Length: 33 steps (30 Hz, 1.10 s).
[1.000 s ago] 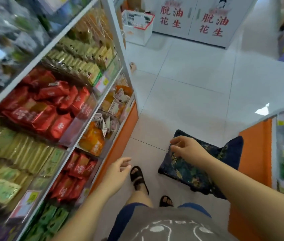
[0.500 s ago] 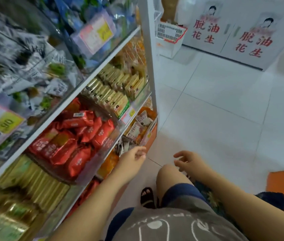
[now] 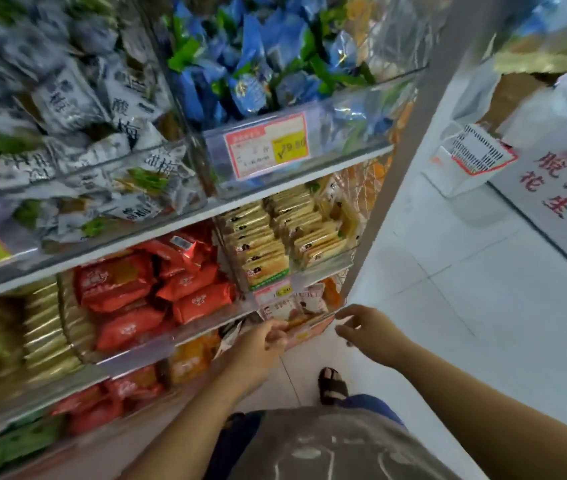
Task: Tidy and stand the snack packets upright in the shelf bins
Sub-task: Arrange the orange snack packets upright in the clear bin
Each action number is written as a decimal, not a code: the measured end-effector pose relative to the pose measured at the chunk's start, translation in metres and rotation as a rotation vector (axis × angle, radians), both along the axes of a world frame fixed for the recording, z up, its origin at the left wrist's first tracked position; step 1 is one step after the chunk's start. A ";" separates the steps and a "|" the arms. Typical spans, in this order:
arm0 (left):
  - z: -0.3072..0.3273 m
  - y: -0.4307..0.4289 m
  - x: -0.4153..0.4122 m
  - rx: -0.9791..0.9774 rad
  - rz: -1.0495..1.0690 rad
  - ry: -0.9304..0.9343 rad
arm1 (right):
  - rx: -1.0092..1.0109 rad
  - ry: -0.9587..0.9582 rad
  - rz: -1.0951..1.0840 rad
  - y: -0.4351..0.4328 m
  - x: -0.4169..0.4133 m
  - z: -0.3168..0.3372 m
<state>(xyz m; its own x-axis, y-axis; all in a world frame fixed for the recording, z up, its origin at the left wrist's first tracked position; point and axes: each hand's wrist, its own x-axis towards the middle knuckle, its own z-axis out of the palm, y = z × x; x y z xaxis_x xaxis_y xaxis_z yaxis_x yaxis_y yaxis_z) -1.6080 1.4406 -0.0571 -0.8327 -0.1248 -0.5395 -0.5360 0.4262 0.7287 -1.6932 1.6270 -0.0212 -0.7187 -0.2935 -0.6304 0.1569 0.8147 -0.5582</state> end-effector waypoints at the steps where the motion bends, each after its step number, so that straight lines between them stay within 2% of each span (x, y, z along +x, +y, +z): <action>1: -0.005 0.002 0.003 -0.010 0.044 0.002 | 0.011 0.019 0.058 -0.002 -0.014 0.000; 8: -0.054 -0.007 0.030 0.028 0.205 0.018 | -0.088 0.056 0.169 -0.031 -0.029 -0.038; 14: -0.164 -0.038 0.035 -0.102 0.230 0.126 | -0.150 0.151 0.311 -0.056 0.000 -0.182; 16: -0.201 -0.046 0.036 -0.220 0.210 0.223 | -0.171 0.252 0.308 -0.066 0.005 -0.226; 20: -0.247 -0.057 0.035 -0.462 0.100 0.502 | -0.209 0.581 0.276 -0.082 0.002 -0.293; 24: -0.295 -0.069 0.033 -0.654 -0.066 0.779 | -0.302 0.835 0.380 -0.087 -0.004 -0.340; 29: -0.323 -0.066 0.036 -0.803 -0.082 0.866 | -0.264 1.023 0.438 -0.076 -0.007 -0.362; 33: -0.324 -0.053 0.039 -0.839 -0.077 0.804 | -0.129 1.016 0.489 -0.060 -0.014 -0.354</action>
